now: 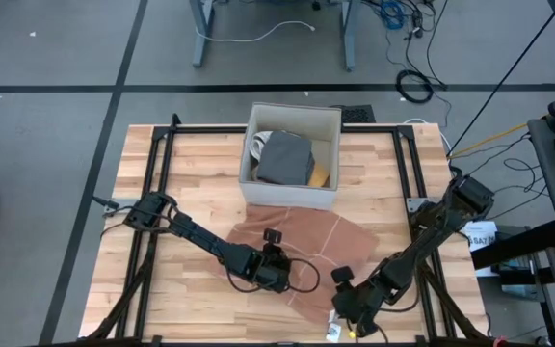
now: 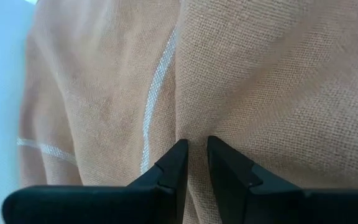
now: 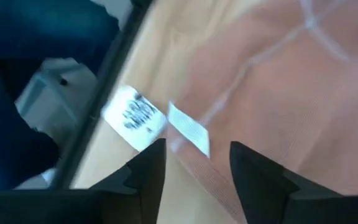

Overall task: Fold towel
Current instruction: Fold the brown towel with white checkered lines

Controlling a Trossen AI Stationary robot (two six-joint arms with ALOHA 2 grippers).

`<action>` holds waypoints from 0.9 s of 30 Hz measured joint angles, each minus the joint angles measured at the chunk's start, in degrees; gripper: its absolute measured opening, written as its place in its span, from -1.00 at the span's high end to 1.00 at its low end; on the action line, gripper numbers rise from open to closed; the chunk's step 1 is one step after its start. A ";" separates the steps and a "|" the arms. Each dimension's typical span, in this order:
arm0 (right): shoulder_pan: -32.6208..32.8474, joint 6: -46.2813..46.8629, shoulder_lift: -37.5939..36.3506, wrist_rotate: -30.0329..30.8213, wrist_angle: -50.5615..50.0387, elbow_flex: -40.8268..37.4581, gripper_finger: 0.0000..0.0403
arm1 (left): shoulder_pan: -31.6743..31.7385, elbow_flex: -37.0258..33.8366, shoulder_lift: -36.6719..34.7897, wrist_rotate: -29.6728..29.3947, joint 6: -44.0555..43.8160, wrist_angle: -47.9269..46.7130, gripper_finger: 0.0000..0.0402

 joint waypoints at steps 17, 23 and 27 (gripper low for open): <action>2.99 5.25 -1.02 25.19 -6.52 0.00 0.28 | -4.05 1.16 -3.78 -0.10 2.09 2.41 0.64; -0.05 7.46 -1.04 28.55 -11.10 0.00 0.28 | -4.37 1.25 -2.94 9.17 0.97 10.89 0.64; -2.65 7.47 -1.04 29.04 -12.51 0.00 0.28 | -4.25 1.22 -2.43 11.49 0.93 14.76 0.64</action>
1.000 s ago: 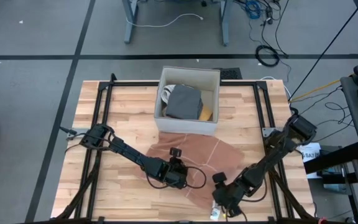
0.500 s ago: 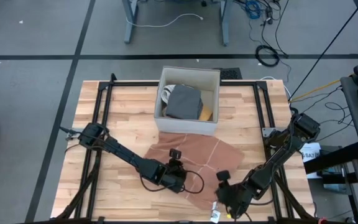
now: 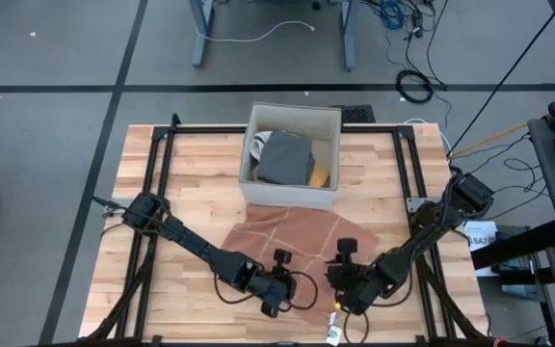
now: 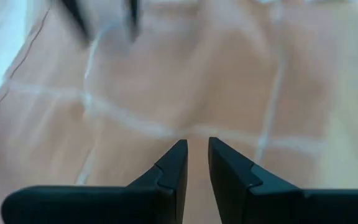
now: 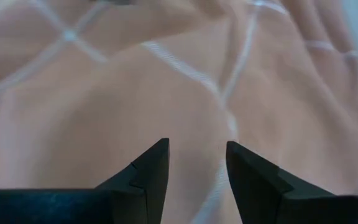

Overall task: Fold towel
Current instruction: Fold the brown towel with white checkered lines

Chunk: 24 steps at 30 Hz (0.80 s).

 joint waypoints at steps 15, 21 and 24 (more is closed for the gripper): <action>-8.35 3.41 0.00 -1.70 -0.67 0.00 0.28 | 0.47 0.02 6.30 12.77 -4.22 6.36 0.64; -10.94 3.10 3.13 -3.28 -1.01 0.00 0.28 | 0.44 0.02 6.38 12.66 -4.45 6.87 0.64; -12.30 2.97 5.46 -5.04 -1.07 0.00 0.28 | 0.41 0.02 6.38 12.61 -4.46 6.81 0.64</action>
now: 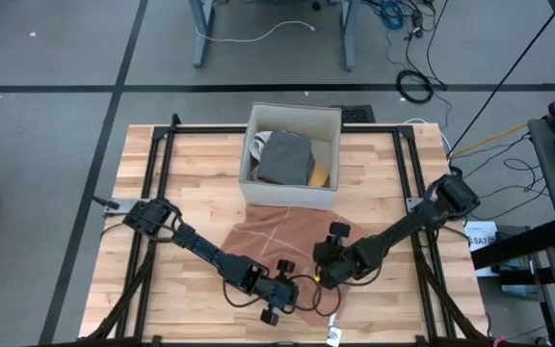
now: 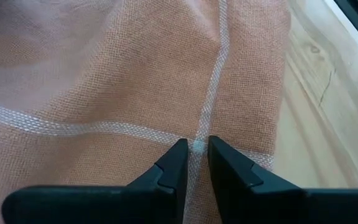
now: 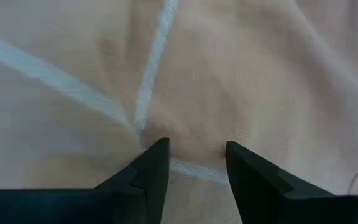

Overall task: Fold towel
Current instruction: Fold the brown towel with white checkered lines

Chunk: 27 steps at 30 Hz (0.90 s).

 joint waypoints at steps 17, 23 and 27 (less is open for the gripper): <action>-2.69 2.66 0.43 10.17 -14.16 -0.04 0.28 | -0.65 0.02 0.00 -1.30 0.09 -1.59 0.64; 0.48 2.87 -3.09 7.04 -14.78 0.16 0.28 | -0.60 0.07 0.00 -3.64 2.97 -2.71 0.64; 3.97 4.37 -7.24 6.80 -14.70 0.28 0.28 | -0.42 0.07 -0.02 -6.96 4.44 -3.66 0.64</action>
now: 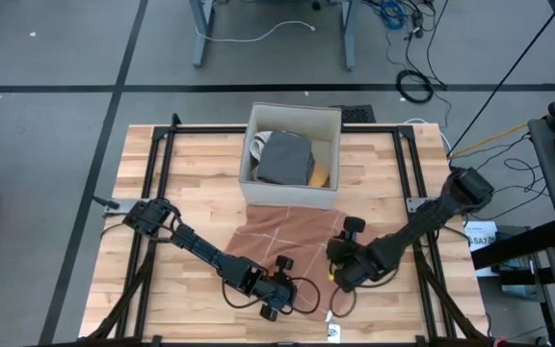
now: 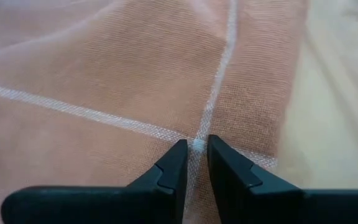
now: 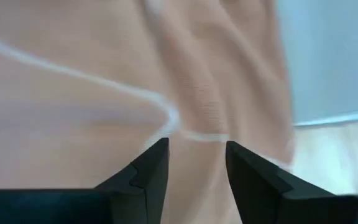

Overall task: Fold towel
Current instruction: Fold the brown towel with white checkered lines

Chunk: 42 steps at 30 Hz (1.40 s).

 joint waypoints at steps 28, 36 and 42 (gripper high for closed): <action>18.95 -5.88 10.22 -21.97 47.63 0.02 0.28 | 0.96 0.76 -1.90 6.43 1.64 16.68 0.64; 17.96 -7.13 13.96 -22.21 52.78 0.07 0.29 | 3.29 0.75 0.58 10.09 -0.10 17.41 0.64; 15.64 -6.45 16.90 -21.98 52.64 0.07 0.37 | 3.69 0.72 2.33 10.28 -0.07 17.31 0.64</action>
